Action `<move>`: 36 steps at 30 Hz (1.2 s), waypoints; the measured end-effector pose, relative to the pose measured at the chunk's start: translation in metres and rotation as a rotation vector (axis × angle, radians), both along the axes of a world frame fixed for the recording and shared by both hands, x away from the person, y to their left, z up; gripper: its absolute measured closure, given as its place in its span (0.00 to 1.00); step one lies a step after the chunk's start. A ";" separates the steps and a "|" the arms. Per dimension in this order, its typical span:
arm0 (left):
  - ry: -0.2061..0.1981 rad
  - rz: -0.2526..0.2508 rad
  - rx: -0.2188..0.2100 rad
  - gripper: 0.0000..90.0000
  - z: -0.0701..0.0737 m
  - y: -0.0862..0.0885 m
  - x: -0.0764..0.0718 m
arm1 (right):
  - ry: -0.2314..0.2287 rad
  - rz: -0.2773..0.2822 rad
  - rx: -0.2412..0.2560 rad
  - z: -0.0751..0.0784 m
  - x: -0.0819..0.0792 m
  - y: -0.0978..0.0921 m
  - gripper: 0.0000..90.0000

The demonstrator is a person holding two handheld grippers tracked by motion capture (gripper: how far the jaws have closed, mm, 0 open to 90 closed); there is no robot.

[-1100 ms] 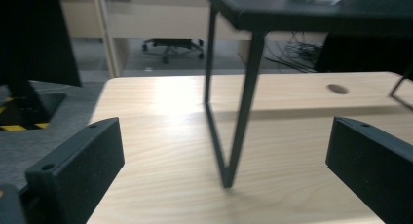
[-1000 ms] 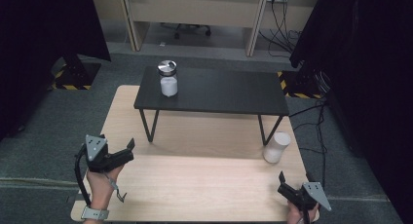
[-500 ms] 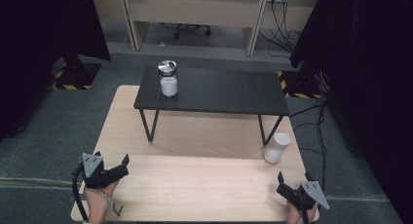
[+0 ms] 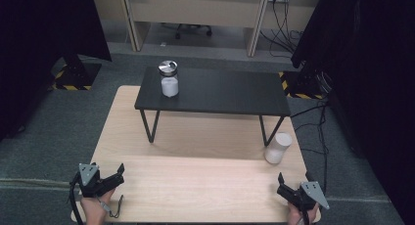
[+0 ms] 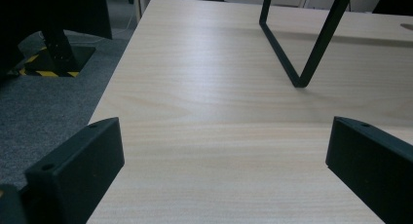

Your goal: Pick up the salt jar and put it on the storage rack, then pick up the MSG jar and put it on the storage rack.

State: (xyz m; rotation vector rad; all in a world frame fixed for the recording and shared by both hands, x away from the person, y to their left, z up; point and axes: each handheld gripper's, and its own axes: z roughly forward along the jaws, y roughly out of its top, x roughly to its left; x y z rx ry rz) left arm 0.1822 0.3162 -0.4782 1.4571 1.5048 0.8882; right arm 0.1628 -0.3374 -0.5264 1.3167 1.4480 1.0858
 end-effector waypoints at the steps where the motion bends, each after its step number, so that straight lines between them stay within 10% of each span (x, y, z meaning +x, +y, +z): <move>1: 0.005 0.002 0.000 0.00 -0.001 0.000 0.000 | 0.000 0.000 -0.001 0.000 0.000 0.000 0.00; 36: -0.009 0.029 0.016 0.00 -0.019 -0.001 -0.008 | 0.005 0.012 -0.022 0.001 0.001 0.001 0.00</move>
